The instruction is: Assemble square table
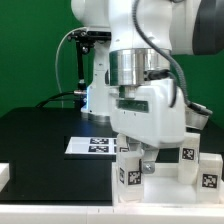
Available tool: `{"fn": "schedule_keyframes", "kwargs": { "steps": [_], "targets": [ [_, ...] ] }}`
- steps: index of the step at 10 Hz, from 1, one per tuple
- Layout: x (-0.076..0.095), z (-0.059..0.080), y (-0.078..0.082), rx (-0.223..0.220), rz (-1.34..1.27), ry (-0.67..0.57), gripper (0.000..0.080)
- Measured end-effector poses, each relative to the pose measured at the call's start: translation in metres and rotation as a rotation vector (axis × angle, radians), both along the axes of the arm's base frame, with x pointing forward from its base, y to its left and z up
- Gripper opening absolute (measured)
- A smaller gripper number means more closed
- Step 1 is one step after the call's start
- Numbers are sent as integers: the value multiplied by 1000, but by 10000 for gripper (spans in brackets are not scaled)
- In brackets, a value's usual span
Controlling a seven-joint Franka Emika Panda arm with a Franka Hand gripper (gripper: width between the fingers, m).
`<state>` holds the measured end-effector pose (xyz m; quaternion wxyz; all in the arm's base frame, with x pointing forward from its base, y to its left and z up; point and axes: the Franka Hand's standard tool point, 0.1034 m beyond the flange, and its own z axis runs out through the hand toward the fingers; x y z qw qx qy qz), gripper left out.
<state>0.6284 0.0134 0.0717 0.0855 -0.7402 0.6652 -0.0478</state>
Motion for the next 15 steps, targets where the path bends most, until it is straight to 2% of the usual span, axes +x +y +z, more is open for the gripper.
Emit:
{"fn": "schedule_keyframes", "kwargs": {
  "steps": [2,4,5,6,7,8,9,10,11,14,15],
  "targets": [
    [2,4,0,102,-230,-13,285],
    [3,4,-3,141,-338,-8,285],
    [2,3,-3,141,-342,-7,285],
    [1,2,-4,104,-230,-9,285],
    [0,0,-6,43,-49,-6,445],
    [0,1,-11,24,38,-14,572],
    [0,1,-14,-15,217,-27,572],
    [-1,0,-16,-44,369,-37,636],
    [-1,0,-16,-46,376,-37,645],
    [-1,0,-18,-90,552,-43,649],
    [0,0,-18,-137,732,-41,649]
  ]
}}
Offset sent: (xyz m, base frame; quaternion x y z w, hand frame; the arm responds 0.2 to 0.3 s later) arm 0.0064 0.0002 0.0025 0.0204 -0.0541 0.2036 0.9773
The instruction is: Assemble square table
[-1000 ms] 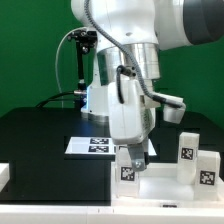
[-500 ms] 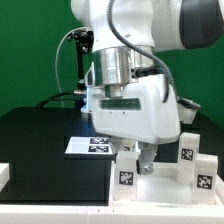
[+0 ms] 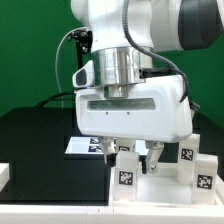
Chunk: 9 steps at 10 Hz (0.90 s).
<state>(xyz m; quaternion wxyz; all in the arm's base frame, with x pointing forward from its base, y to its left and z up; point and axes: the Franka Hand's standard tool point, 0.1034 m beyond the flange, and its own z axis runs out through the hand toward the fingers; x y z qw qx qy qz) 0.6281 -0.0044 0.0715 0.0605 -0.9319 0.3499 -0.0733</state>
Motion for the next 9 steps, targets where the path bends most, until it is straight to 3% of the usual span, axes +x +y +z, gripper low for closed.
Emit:
{"fn": "schedule_keyframes", "kwargs": {
  "steps": [1,2,3,4,5,6,9],
  "targets": [
    [0,0,1,-22,95,-3,649],
    [0,0,0,-17,64,-1,649],
    [0,0,0,-13,37,1,552],
    [0,0,0,-10,23,1,552],
    [0,0,0,3,-47,6,338],
    [0,-1,-1,11,-96,9,287],
    [3,1,-5,79,-455,52,287]
  ]
}}
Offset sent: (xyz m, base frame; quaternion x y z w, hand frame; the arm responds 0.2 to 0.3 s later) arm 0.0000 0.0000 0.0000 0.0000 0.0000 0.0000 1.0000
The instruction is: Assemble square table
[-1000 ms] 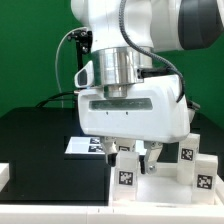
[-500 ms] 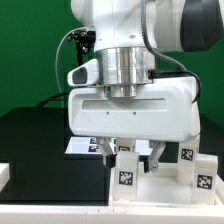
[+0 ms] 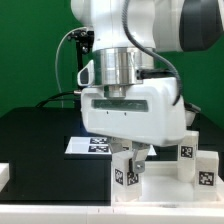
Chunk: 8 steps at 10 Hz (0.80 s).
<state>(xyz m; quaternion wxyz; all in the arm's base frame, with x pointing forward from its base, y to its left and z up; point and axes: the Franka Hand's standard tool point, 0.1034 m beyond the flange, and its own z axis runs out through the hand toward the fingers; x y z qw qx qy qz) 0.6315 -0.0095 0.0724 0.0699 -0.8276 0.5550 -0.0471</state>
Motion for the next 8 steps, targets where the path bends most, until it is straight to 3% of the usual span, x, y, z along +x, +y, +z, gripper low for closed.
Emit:
{"fn": "schedule_keyframes", "kwargs": {
  "steps": [5,8],
  "targets": [
    [1,-1,8,146,-704,86,287],
    [0,-3,7,160,-813,97,287]
  ]
}}
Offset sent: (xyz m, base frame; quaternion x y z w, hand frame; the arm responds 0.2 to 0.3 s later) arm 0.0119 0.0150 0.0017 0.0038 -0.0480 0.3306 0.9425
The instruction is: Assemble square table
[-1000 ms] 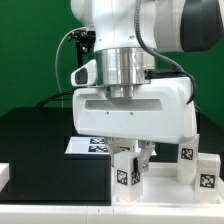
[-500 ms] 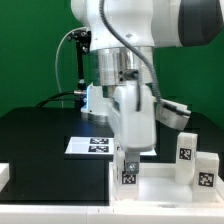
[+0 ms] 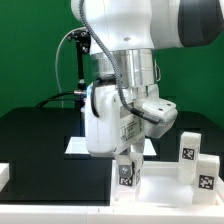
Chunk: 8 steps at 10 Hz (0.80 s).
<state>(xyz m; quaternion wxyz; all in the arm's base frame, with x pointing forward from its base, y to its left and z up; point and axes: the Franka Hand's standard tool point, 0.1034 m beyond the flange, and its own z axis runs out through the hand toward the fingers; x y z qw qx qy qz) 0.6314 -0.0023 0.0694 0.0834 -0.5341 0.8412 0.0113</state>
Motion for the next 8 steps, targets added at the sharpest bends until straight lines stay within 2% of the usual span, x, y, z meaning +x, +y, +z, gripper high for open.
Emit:
{"fn": "schedule_keyframes", "kwargs": {
  "steps": [1,2,3,4,5,6,8],
  "targets": [
    [0,0,0,0,0,0,315],
    [0,0,0,0,1,-1,449],
    [2,7,0,1,15,-13,449],
    [5,21,-1,7,26,-35,599],
    [8,36,-4,21,29,-62,634],
    [8,44,-11,24,38,-77,634],
    [6,41,-11,21,41,-70,649]
  ]
}}
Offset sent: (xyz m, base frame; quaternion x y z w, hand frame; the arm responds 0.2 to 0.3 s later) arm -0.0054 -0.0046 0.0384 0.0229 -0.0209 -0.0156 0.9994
